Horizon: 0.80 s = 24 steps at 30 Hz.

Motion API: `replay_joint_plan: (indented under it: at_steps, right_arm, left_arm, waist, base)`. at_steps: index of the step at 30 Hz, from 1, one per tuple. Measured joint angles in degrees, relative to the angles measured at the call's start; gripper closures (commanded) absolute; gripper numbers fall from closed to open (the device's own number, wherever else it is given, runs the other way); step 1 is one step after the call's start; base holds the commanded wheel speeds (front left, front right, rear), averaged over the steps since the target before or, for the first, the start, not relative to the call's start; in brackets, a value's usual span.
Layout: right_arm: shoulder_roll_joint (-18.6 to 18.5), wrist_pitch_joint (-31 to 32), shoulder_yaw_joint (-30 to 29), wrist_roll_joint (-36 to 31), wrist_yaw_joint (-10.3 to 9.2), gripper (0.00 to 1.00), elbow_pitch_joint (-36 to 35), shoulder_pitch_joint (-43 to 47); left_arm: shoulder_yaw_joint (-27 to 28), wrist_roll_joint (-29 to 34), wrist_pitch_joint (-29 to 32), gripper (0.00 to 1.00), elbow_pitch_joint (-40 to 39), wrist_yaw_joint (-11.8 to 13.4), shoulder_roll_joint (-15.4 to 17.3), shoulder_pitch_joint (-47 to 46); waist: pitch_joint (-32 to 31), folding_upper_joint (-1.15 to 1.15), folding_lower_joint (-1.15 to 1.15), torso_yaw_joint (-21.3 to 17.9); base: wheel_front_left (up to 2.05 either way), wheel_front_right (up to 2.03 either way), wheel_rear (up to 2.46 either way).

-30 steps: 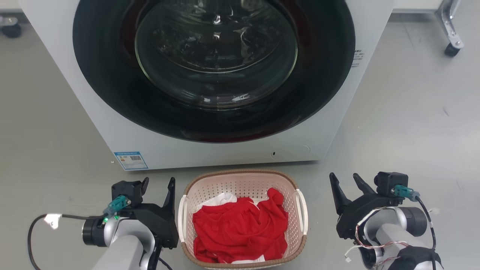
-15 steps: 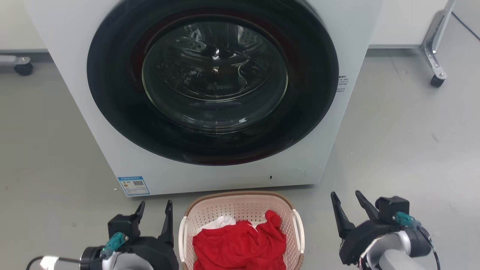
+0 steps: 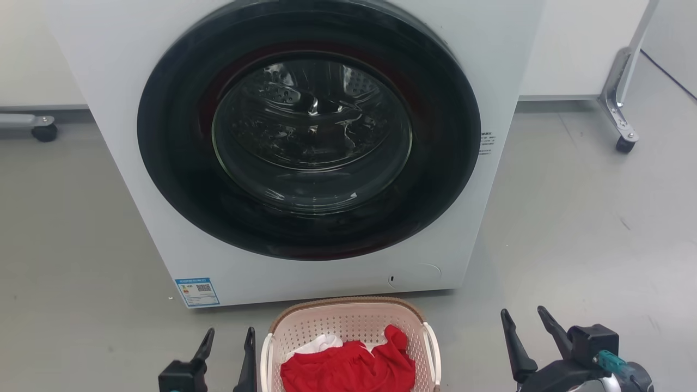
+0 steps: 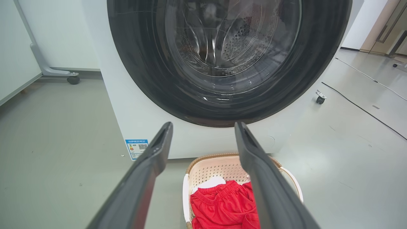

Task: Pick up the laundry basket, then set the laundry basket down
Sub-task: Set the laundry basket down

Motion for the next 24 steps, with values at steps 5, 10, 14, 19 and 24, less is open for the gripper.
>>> replay_joint_plan:
  at_steps: [5,10,14,19,24]
  right_arm:
    - [-0.37,0.0,-1.26,-1.44,-0.44,0.0,-4.01,3.5]
    - [-0.54,0.0,-2.64,-2.9,-0.87,0.0,-7.21,6.07]
    - [-0.54,0.0,-3.87,-4.23,-0.89,0.0,-9.49,8.32]
    - [-0.6,0.0,-4.85,-5.45,-0.94,0.0,-10.5,10.29]
    - [-1.1,0.0,-5.83,-7.54,-0.94,0.0,-11.9,11.62]
  left_arm:
    - [0.97,0.89,0.0,0.0,-3.19,0.56,0.01,3.98]
    - [2.03,1.52,0.0,0.0,-5.97,0.86,-0.08,5.86]
    - [2.98,2.82,0.0,0.0,-7.38,0.92,-0.2,7.49]
    - [3.79,3.23,0.0,0.0,-8.46,0.94,-0.24,9.04]
    - [4.48,3.8,0.0,0.0,-9.51,1.35,-0.25,10.0]
  waist:
    - [-0.67,0.0,-0.01,0.17]
    - [-0.74,0.0,0.0,0.27]
    - [-0.75,0.0,0.0,0.47]
    - [-0.73,0.0,0.01,0.72]
    - [-0.66,0.0,0.0,0.91]
  base:
    - [0.0,0.0,0.0]
    - [0.0,0.0,0.0]
    - [0.0,0.0,0.0]
    - [0.0,0.0,0.0]
    - [0.0,0.0,0.0]
